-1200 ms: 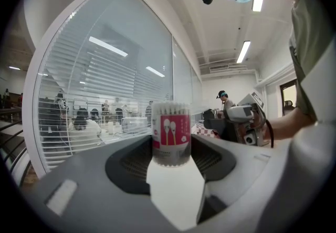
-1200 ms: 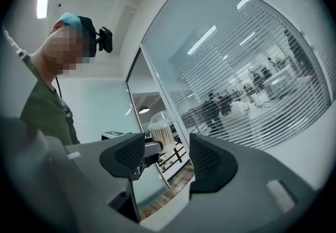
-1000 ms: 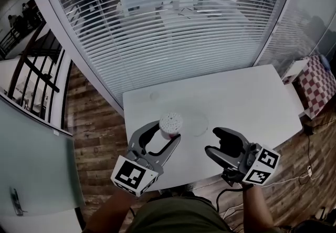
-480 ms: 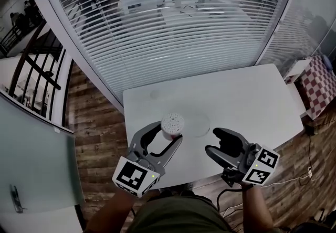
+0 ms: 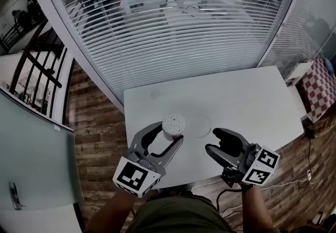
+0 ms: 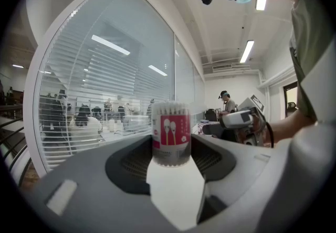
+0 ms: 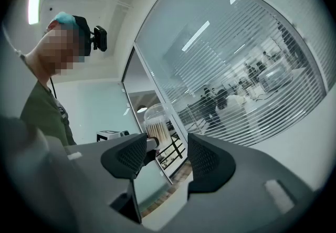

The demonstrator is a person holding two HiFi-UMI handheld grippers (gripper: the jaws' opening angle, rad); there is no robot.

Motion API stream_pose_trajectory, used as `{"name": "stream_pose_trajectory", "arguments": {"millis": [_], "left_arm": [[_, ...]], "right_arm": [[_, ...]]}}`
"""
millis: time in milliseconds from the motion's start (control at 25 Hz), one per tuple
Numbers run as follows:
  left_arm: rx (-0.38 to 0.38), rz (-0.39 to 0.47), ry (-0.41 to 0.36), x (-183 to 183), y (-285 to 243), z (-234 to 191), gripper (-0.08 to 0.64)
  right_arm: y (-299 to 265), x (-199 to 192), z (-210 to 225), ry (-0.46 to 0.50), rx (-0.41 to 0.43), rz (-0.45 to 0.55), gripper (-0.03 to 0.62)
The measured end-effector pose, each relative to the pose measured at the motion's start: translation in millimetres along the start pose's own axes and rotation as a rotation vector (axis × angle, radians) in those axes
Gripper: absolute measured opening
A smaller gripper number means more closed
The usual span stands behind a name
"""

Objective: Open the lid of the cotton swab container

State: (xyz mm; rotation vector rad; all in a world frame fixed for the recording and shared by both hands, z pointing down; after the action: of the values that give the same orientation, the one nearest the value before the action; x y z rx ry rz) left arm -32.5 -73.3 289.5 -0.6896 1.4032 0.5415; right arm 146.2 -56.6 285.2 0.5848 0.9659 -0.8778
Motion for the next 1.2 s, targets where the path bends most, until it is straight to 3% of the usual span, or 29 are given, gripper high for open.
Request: {"name": "stream_pose_trajectory", "arguments": {"millis": [1200], "left_arm": [[-0.002,-0.018,-0.016,1.6,0.9,-0.2,0.236]], "right_arm": [[-3.8,-6.8,4.0,-0.021,0.017,-0.004,0.227]]}}
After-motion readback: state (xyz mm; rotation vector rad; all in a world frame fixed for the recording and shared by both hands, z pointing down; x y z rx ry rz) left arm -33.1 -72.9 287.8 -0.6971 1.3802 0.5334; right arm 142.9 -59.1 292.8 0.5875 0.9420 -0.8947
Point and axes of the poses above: the fingertips, and each gripper's own axes: y backward along the fingers, z to its right, x out of its top, the point moved 5 cm from there along y, backward along the fingers
